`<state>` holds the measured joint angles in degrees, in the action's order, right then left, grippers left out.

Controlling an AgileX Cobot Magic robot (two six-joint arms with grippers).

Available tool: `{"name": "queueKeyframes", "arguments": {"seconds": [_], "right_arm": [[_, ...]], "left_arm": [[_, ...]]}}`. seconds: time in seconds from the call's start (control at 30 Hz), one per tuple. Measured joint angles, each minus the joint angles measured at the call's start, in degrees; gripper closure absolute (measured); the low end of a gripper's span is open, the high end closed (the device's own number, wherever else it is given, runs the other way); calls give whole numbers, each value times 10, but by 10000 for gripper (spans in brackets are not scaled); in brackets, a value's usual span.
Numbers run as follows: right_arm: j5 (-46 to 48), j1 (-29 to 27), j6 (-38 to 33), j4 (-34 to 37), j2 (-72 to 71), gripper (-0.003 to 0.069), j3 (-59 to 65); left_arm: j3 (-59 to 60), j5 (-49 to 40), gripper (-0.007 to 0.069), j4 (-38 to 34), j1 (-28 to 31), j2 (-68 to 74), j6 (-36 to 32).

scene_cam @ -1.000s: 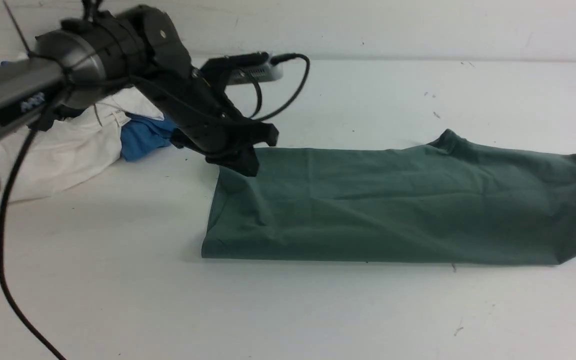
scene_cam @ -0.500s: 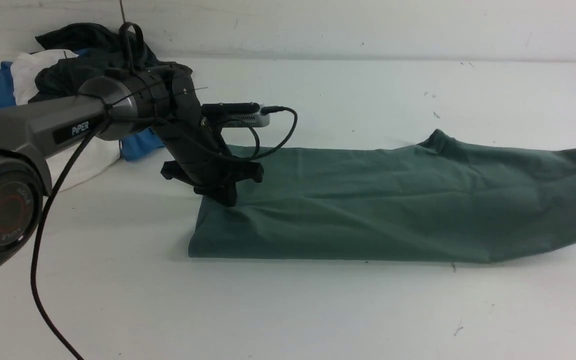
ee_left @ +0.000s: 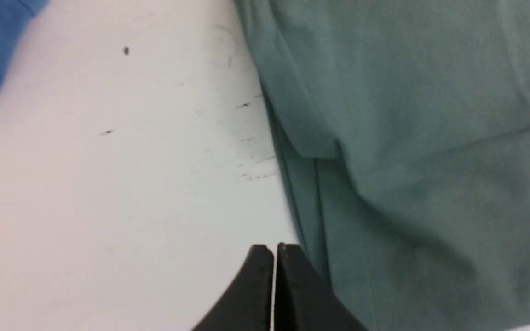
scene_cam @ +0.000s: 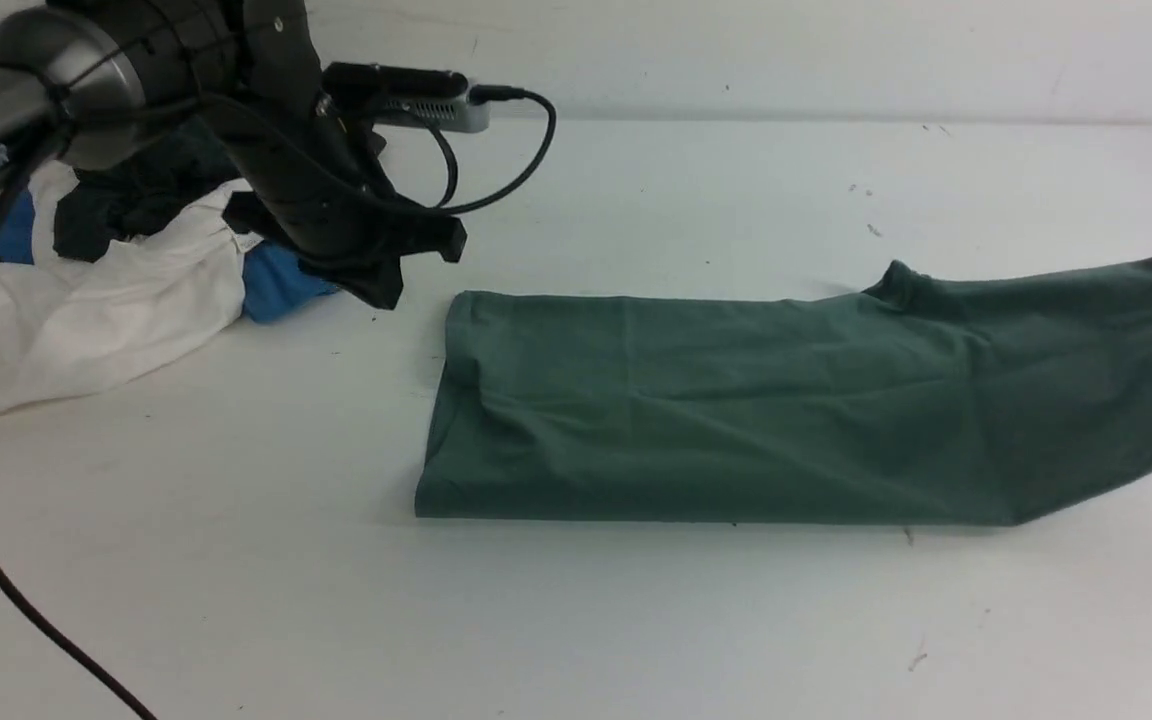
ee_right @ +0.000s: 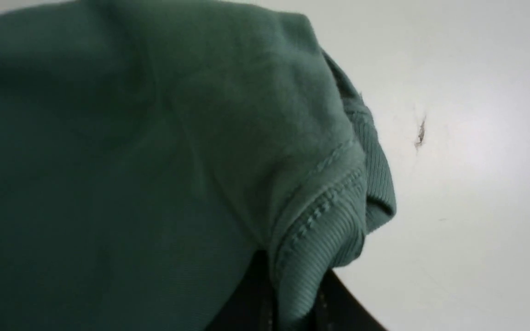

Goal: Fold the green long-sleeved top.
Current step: Use the right arm to drag the right edge of the fabric to the left and folds it over the left edge

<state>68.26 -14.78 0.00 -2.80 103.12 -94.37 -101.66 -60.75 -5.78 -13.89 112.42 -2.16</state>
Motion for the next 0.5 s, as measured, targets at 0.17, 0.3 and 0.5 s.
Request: {"name": "queueKeyframes", "arguments": {"seconds": [0.17,0.3,0.5], "right_arm": [[-14,38,0,37,-29,629,0],[-39,126,0,95,-34,629,-7],[-102,252,0,134,-25,629,-20]], "left_arm": [[0,-33,629,35,0,-60,6],[-1,-61,629,58,0,-92,9],[-1,-87,629,58,0,-81,11]]}}
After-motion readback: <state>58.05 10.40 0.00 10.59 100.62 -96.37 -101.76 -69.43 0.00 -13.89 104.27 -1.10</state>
